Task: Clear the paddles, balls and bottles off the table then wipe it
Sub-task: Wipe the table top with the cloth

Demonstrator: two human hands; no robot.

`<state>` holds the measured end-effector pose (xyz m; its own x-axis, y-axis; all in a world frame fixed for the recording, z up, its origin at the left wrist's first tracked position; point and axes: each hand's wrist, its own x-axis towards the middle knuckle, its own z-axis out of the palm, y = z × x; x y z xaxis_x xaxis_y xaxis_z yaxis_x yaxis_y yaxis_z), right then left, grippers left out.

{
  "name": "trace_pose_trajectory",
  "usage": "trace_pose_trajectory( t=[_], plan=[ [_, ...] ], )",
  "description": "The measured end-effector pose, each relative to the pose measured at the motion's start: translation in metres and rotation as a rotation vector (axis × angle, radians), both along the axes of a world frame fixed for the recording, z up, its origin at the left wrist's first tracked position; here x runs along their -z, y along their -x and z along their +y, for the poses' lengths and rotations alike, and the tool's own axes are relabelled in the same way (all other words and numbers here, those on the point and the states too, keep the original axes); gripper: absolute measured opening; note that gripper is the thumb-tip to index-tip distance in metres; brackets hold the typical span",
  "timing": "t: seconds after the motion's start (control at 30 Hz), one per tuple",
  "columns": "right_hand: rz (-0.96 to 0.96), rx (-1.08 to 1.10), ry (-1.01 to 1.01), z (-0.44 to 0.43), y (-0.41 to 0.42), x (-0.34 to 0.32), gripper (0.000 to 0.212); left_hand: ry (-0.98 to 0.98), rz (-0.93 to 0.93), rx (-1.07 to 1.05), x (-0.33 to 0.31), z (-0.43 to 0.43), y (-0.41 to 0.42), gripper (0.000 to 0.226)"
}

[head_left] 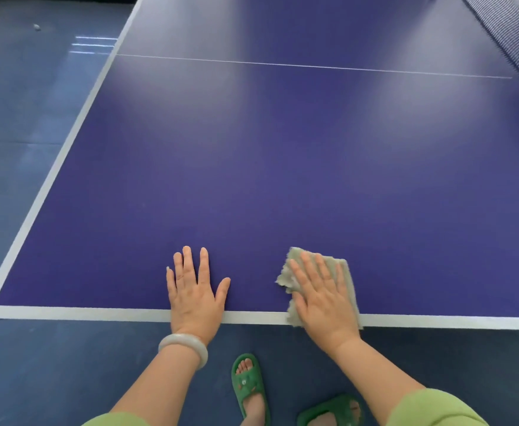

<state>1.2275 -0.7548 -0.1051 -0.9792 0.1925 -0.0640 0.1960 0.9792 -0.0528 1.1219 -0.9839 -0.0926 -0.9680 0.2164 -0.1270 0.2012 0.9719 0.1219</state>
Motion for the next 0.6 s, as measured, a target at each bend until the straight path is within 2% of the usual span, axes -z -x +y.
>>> trace_pose_trajectory(
  t=[0.17, 0.27, 0.33, 0.4, 0.5, 0.53, 0.6],
  plan=[
    [-0.039, 0.650, -0.019, 0.089, -0.058, -0.008, 0.060, 0.018, -0.056, -0.013, -0.009, 0.020, 0.000, 0.076],
    [-0.061, 0.968, 0.090, 0.088, -0.046, -0.015, 0.059, -0.010, -0.004, 0.176, -0.013, 0.061, -0.009, 0.065],
    [-0.052, 0.904, 0.071, 0.071, -0.035, -0.014, 0.060, -0.038, -0.009, 0.311, -0.016, 0.099, -0.020, 0.064],
    [0.001, 0.660, 0.011, 0.062, -0.037, -0.008, 0.060, -0.073, -0.074, 0.397, -0.022, 0.139, -0.031, 0.065],
    [-0.018, 0.283, -0.018, 0.089, -0.062, -0.005, 0.062, -0.051, -0.122, 0.471, -0.030, 0.193, -0.043, 0.065],
    [-0.029, 0.228, -0.027, 0.106, -0.071, -0.006, 0.061, -0.044, -0.131, 0.495, -0.032, 0.211, -0.047, 0.065],
    [-0.047, 0.306, -0.068, 0.143, -0.092, -0.004, 0.059, -0.037, -0.155, 0.556, -0.032, 0.244, -0.055, 0.066]
  ],
)
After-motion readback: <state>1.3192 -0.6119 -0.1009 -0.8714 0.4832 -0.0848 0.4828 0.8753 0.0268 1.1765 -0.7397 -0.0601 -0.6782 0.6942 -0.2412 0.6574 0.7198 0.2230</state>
